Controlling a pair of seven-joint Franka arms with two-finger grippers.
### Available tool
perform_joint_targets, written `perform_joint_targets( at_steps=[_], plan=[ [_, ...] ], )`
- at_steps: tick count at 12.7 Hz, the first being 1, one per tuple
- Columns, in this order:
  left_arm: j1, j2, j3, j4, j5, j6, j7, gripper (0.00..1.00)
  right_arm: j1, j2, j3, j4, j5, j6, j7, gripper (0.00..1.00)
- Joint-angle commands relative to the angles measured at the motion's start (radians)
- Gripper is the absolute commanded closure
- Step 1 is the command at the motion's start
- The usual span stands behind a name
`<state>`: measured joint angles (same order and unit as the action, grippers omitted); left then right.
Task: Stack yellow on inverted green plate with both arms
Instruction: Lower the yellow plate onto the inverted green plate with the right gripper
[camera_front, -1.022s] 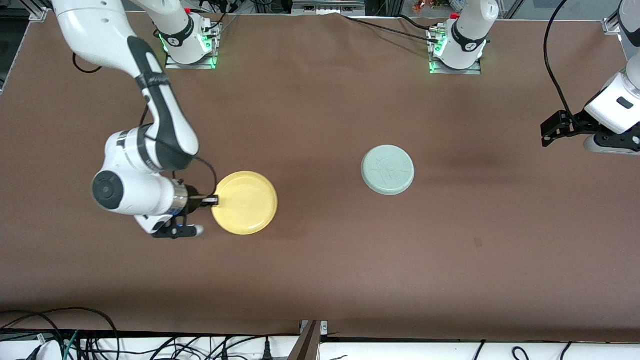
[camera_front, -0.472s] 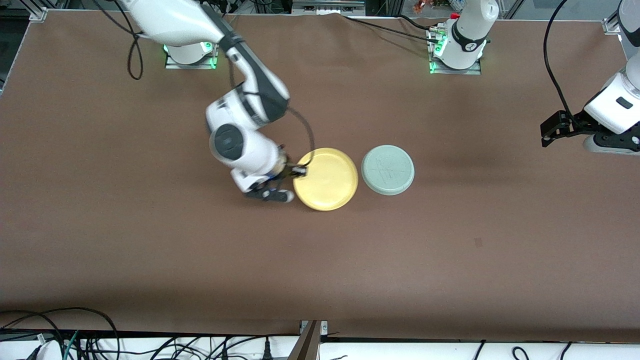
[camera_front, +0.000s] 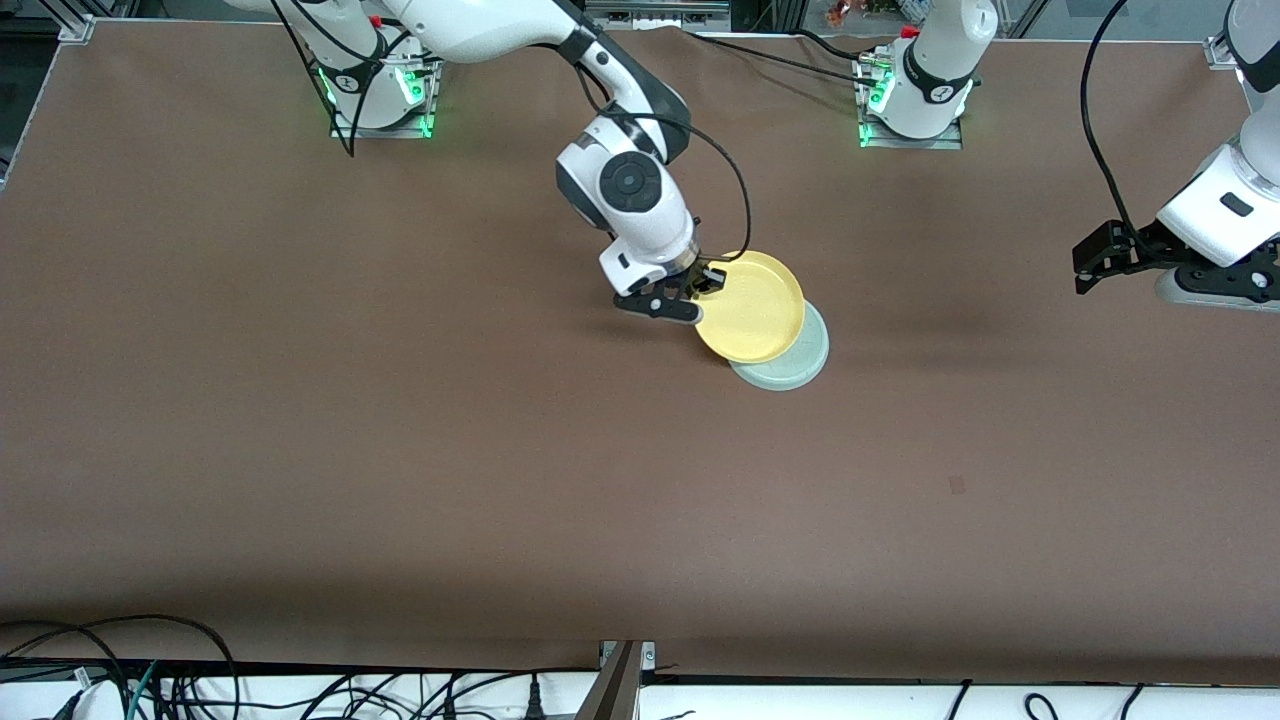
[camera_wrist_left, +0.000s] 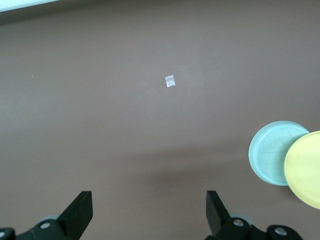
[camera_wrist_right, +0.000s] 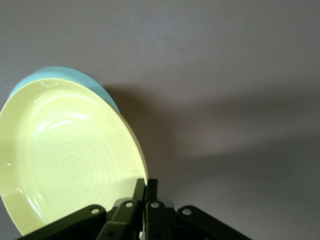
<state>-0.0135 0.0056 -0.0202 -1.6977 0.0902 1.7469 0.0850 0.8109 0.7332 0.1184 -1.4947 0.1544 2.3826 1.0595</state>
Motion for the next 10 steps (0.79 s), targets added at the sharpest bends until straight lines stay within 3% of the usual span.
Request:
perform_joint_targets(
  at_steps=[1, 7, 10],
  plan=[
    [0.000, -0.006, -0.004, 0.004, 0.022, 0.003, 0.012, 0.00, 0.036, 0.037, -0.013, 0.007, -0.044, 0.065, 0.075, 1.00],
    [0.000, -0.006, -0.004, 0.004, 0.020, 0.002, 0.013, 0.00, 0.037, 0.086, -0.013, 0.016, -0.049, 0.179, 0.112, 1.00],
    [0.000, -0.006, -0.004, 0.004, 0.020, 0.002, 0.013, 0.00, 0.056, 0.123, -0.013, 0.094, -0.052, 0.181, 0.160, 1.00]
  ],
)
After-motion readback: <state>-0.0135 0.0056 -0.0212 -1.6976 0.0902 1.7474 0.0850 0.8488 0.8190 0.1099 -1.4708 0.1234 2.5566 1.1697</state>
